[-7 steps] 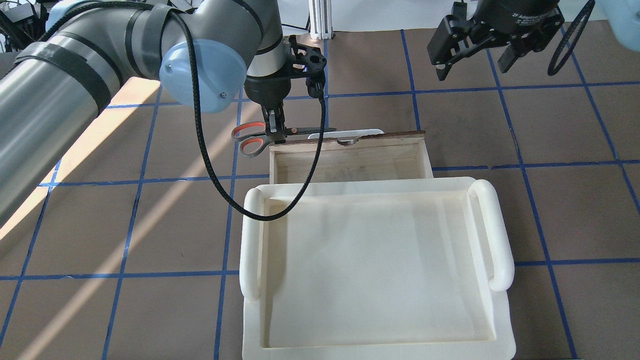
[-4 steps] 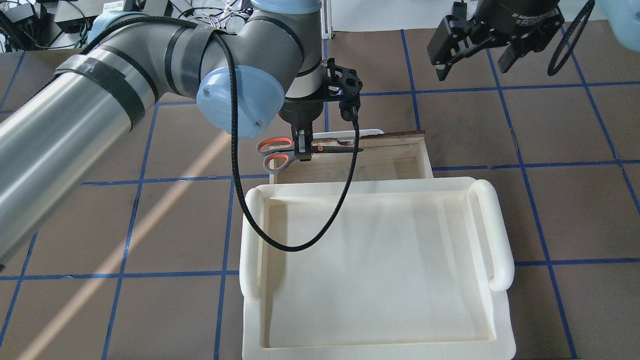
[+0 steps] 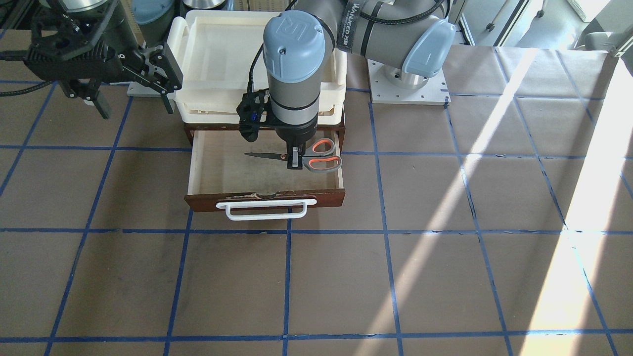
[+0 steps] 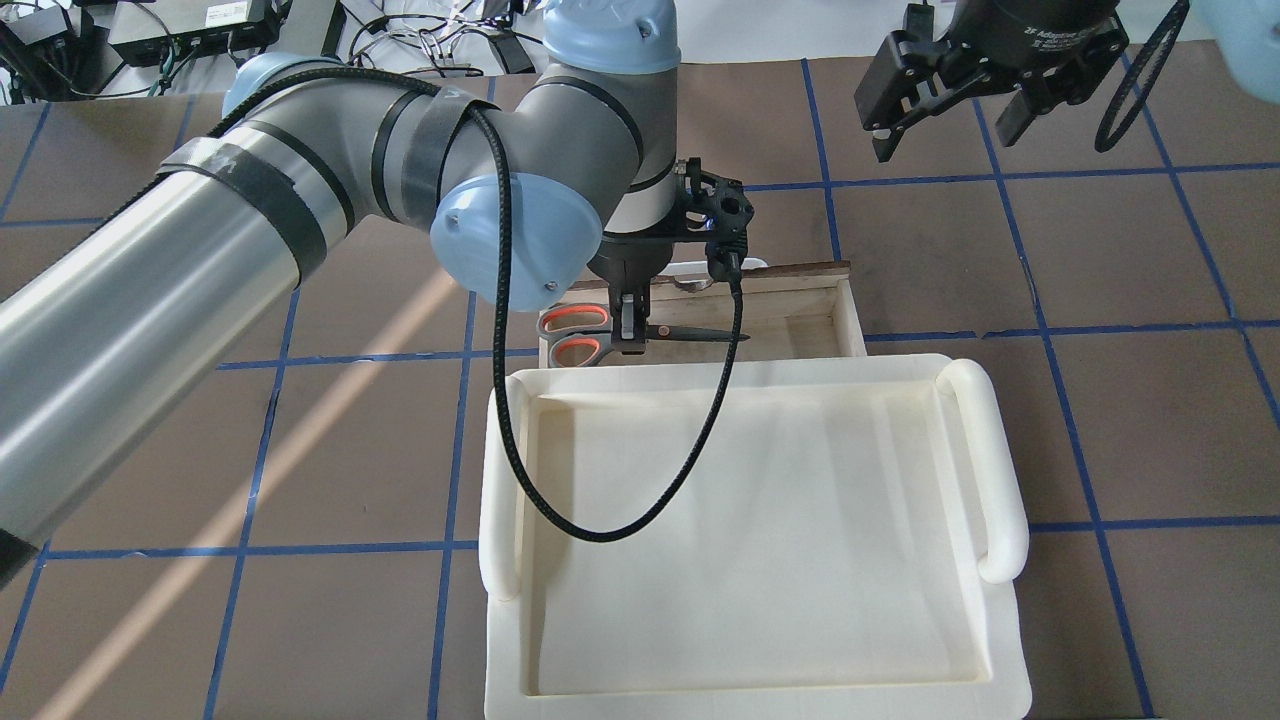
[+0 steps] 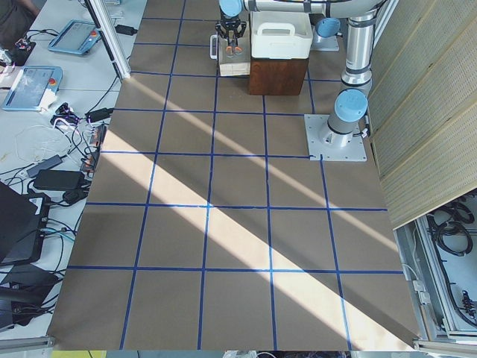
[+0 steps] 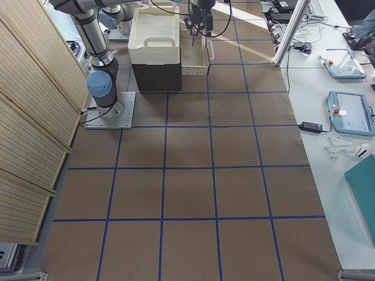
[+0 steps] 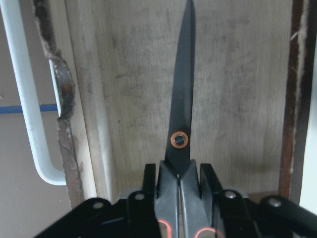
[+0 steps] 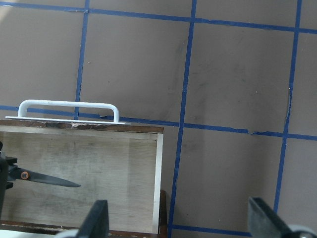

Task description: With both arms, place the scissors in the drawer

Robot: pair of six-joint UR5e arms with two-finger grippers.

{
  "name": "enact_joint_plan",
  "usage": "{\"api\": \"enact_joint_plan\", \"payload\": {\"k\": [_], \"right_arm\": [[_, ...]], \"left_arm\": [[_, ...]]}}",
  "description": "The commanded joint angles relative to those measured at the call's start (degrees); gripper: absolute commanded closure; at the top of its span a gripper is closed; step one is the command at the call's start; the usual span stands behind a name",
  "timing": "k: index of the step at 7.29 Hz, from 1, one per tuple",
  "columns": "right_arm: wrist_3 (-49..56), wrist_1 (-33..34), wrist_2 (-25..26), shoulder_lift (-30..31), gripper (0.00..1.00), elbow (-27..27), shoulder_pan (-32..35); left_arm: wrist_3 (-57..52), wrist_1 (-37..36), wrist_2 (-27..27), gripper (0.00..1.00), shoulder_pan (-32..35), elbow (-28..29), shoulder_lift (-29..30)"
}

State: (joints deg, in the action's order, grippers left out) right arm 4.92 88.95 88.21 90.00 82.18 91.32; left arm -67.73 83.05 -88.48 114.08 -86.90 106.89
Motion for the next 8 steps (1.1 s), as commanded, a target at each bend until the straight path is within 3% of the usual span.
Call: {"api": "enact_joint_plan", "payload": {"k": [1, 8], "right_arm": [[0.0, -0.2, 0.0, 0.0, 0.0, 0.0, 0.0], [0.1, 0.4, -0.1, -0.1, 0.0, 0.0, 0.1]], "left_arm": [[-0.2, -0.6, 0.8, 1.0, 0.2, -2.0, -0.1], [-2.2, -2.8, 1.9, 1.0, 0.3, -3.7, 1.2]]}}
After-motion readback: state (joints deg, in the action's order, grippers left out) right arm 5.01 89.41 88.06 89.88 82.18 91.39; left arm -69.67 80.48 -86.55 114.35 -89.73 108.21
